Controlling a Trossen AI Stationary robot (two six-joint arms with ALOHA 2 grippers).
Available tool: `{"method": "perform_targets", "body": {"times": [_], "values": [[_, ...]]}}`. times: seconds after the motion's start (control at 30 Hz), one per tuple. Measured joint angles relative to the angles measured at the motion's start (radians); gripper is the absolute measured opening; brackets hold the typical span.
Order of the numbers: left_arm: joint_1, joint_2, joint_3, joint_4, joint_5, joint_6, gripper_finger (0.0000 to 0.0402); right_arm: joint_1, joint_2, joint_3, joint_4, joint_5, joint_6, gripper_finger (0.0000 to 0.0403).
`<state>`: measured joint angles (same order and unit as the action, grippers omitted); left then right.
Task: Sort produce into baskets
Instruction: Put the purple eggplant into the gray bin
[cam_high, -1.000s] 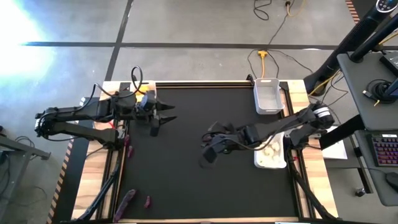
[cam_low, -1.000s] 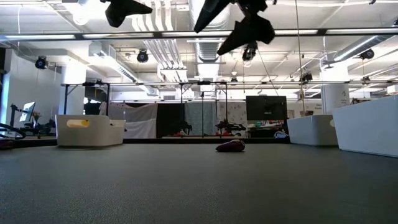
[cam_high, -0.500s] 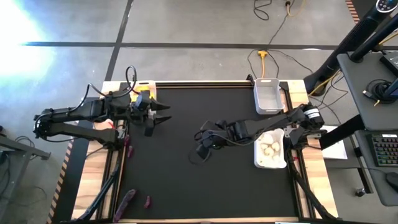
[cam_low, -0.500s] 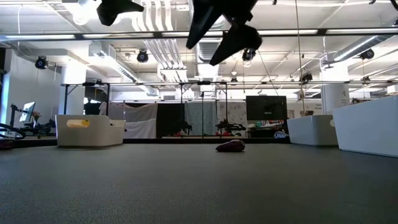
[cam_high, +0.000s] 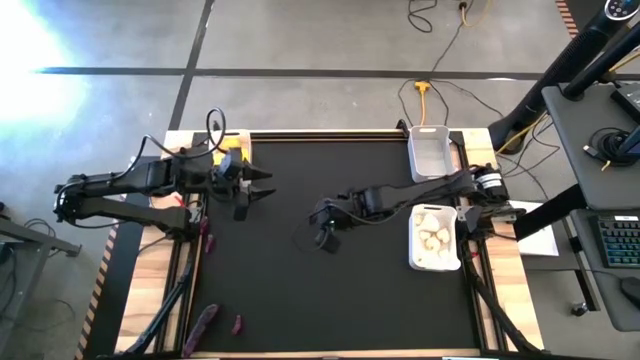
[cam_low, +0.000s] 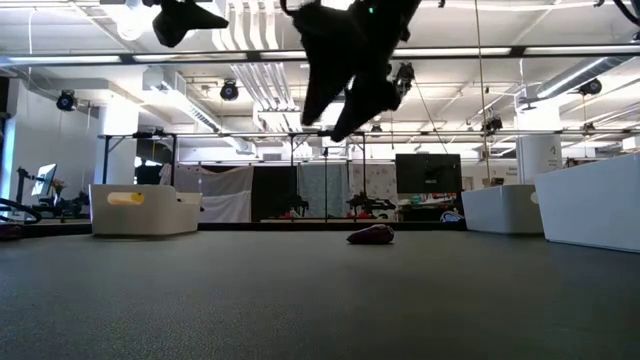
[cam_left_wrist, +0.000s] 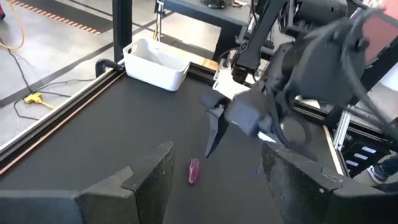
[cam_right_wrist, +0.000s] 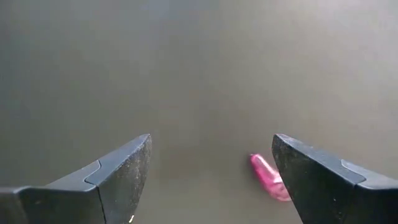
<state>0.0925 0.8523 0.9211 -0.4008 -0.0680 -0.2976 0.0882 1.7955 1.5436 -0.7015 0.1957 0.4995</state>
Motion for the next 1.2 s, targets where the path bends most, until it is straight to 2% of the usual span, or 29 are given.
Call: {"method": "perform_targets", "body": {"times": [0.13, 0.33, 0.47, 0.63, 0.77, 1.03, 1.2], "values": [[0.000, 0.002, 0.000, -0.016, 0.000, 0.000, 0.0223, -0.010, 0.055, -0.001, -0.043, -0.014, -0.169, 0.0325], [0.000, 0.003, -0.001, -0.020, 0.000, 0.000, 0.0223, -0.072, 0.130, -0.002, -0.195, -0.074, -0.305, 0.0324], [0.000, 0.014, -0.001, -0.019, 0.000, 0.000, 0.0223, -0.111, 0.174, -0.002, -0.202, -0.149, -0.401, 0.0324], [0.000, 0.029, -0.002, -0.021, 0.000, 0.001, 0.0223, -0.146, 0.215, 0.002, -0.204, -0.152, -0.460, 0.0316], [0.000, 0.033, -0.002, -0.020, -0.002, 0.012, 0.0223, -0.165, 0.221, -0.003, -0.212, -0.151, -0.461, 0.0278], [0.000, 0.033, -0.002, -0.014, -0.025, 0.027, 0.0223, -0.195, 0.221, -0.006, -0.205, -0.193, -0.472, 0.0171], [0.000, 0.033, -0.002, -0.001, -0.039, 0.027, 0.0223, -0.194, 0.222, -0.008, -0.205, -0.204, -0.486, 0.0125]]}}
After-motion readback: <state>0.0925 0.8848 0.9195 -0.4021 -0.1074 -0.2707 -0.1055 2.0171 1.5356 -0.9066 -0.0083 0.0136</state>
